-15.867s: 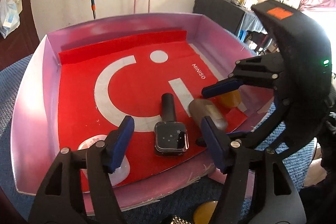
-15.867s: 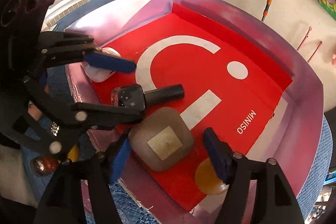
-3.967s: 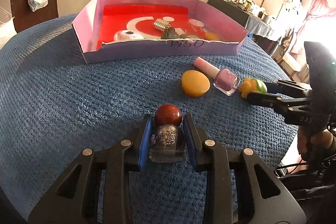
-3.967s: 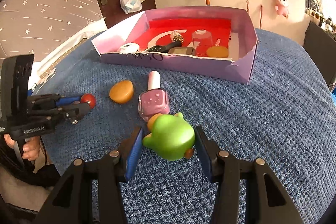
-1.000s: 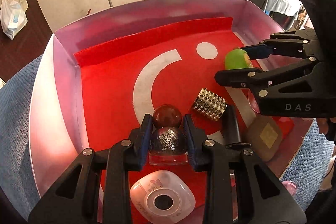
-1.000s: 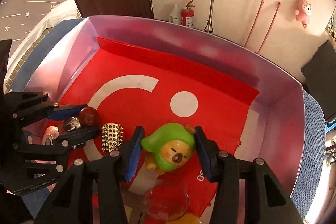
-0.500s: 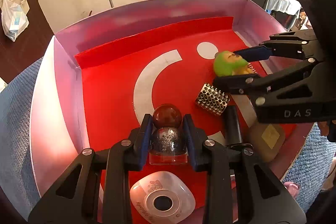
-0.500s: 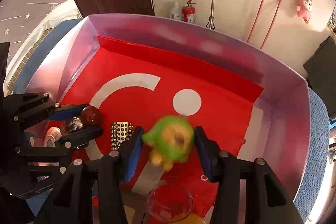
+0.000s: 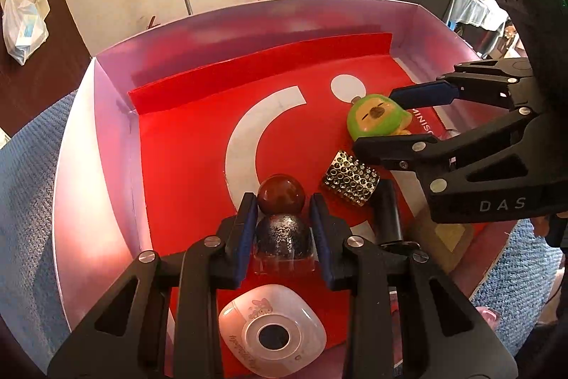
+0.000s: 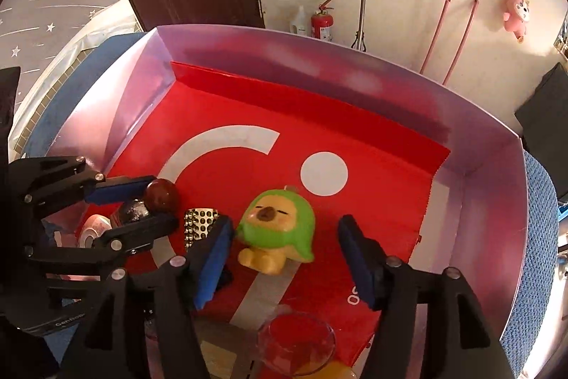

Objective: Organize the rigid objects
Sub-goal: 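Lift both open tools back out of the tray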

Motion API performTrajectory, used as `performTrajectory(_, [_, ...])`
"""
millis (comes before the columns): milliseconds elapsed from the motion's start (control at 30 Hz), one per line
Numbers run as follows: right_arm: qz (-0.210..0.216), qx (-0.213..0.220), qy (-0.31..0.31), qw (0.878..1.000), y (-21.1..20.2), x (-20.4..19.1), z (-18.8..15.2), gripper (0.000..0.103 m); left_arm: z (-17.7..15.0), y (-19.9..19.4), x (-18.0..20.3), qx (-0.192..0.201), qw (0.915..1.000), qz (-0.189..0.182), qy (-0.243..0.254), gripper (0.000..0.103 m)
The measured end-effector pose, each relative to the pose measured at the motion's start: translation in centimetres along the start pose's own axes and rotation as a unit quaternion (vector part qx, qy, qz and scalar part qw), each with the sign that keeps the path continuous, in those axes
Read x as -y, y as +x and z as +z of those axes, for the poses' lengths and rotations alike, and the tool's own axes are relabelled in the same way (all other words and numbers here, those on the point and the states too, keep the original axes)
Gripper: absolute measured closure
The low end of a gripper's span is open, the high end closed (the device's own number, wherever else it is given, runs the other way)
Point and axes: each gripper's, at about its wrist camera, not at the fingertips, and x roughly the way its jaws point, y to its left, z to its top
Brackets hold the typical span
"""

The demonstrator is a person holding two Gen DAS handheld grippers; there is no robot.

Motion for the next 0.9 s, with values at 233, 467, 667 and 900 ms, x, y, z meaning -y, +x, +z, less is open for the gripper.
performTrajectory(233, [0.003,0.004,0.001,1.0,-0.4,-0.2,-0.3,0.038,-0.2,-0.8,-0.2,0.007,1.0,-0.003,0.0,0.074])
performTrajectory(467, [0.005,0.014,0.006,1.0,-1.3,0.1,-0.4,0.038,-0.5,-2.5,-0.5,0.022,0.9997,-0.002,-0.004,0.074])
performTrajectory(667, [0.007,0.047,0.008,0.999,-4.1,-0.3,-0.8,0.03,-1.1,-5.8,0.5,0.069,0.9976,0.005,0.0,0.074])
performTrajectory(900, [0.023,0.107,0.012,0.994,-8.9,-1.3,-2.3,0.026,-2.5,-10.0,1.3,0.118,0.9929,-0.01,-0.013,0.073])
